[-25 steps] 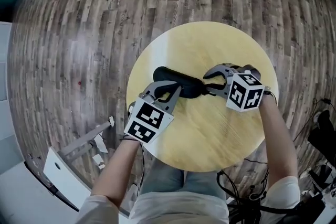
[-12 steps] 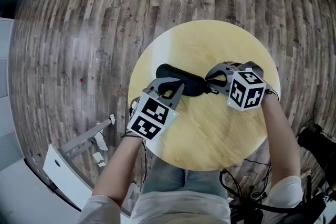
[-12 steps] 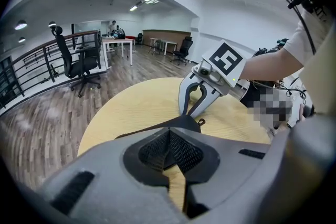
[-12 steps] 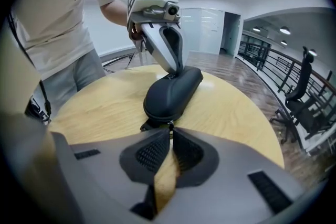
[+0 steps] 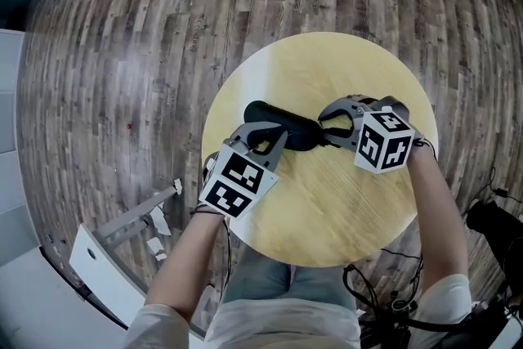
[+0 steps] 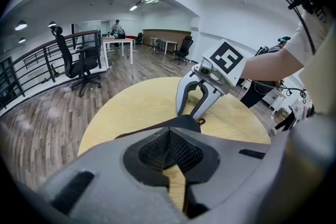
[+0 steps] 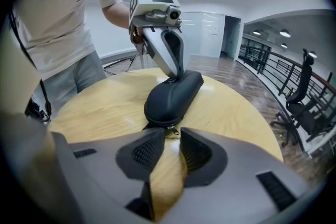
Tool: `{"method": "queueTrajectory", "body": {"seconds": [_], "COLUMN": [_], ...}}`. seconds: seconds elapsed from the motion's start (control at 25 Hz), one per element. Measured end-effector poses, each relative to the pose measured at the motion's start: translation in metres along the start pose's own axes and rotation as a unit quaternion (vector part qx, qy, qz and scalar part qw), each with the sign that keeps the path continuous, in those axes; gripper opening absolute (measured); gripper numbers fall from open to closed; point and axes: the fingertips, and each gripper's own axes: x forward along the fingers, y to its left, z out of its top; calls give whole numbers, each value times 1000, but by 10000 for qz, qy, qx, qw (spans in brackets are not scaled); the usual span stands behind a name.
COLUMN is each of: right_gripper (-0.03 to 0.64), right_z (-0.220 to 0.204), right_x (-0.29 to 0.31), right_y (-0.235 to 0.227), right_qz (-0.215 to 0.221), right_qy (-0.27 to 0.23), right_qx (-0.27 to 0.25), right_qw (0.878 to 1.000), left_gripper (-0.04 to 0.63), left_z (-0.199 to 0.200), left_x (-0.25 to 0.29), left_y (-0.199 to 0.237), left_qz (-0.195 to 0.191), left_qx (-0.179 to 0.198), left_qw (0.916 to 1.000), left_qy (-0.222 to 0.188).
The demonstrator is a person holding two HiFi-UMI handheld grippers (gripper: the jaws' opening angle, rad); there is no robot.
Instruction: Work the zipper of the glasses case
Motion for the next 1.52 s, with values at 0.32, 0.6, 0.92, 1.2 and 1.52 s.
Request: {"method": "queueTrajectory", "body": {"seconds": [0.32,0.6,0.92,1.2,1.52], "right_gripper": [56,26,5,2,2], "right_z": [-2,-1,-4,-5,12], "right_x": [3,0,-8,-10,4], "right_y": [4,2,2,10,41], "right_qz": [504,290,133,-127,-608], "right_qy": [295,219,195,404,440], "right_qx": [-640,-559,-270,79,968], "right_qw": [9962,9978,9994,9991,9925], "left_gripper": [6,6,6,6,6], "left_z": [1,-1,-1,-2,-1], "left_x": [2,0,-1,1,2], "left_y": [0,1,1,0,4], "left_qz": [24,-19,0,96,184], "left_qx": [-76,-155,-178,-146,-143], "left_qw": [10000,9999,9998,9998,9997], "left_qy": [-21,-11,-4,-60,-75]}}
